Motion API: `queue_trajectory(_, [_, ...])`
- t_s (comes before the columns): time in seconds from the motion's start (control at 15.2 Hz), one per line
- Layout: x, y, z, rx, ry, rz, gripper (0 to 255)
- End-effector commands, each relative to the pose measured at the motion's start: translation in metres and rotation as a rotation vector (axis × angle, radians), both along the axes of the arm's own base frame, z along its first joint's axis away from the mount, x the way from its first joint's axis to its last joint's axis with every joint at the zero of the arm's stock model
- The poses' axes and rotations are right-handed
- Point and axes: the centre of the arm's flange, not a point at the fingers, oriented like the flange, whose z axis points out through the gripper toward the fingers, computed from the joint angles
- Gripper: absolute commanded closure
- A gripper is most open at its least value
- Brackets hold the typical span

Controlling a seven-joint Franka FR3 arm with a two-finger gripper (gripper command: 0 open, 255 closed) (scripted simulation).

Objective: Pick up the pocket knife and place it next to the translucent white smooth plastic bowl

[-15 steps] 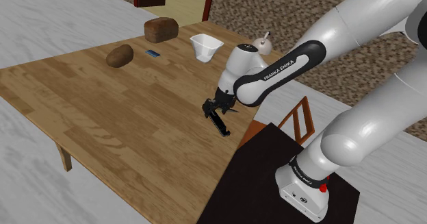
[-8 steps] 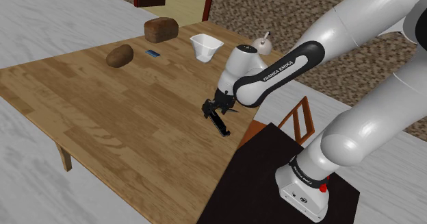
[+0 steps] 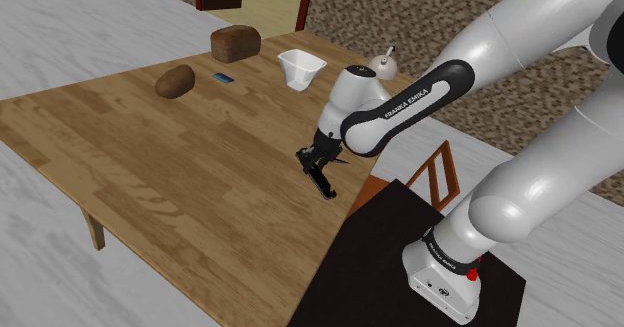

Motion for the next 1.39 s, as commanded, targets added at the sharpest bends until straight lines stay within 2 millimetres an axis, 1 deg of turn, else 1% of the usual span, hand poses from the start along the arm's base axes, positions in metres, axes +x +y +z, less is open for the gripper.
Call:
queue_trajectory(0.0, [0.000,0.000,0.000,0.000,0.000,0.000,255])
queue_trajectory(0.07, [0.000,0.000,0.000,0.000,0.000,0.000,255])
queue_trajectory(1.32, [0.000,0.000,0.100,0.000,0.000,0.000,255])
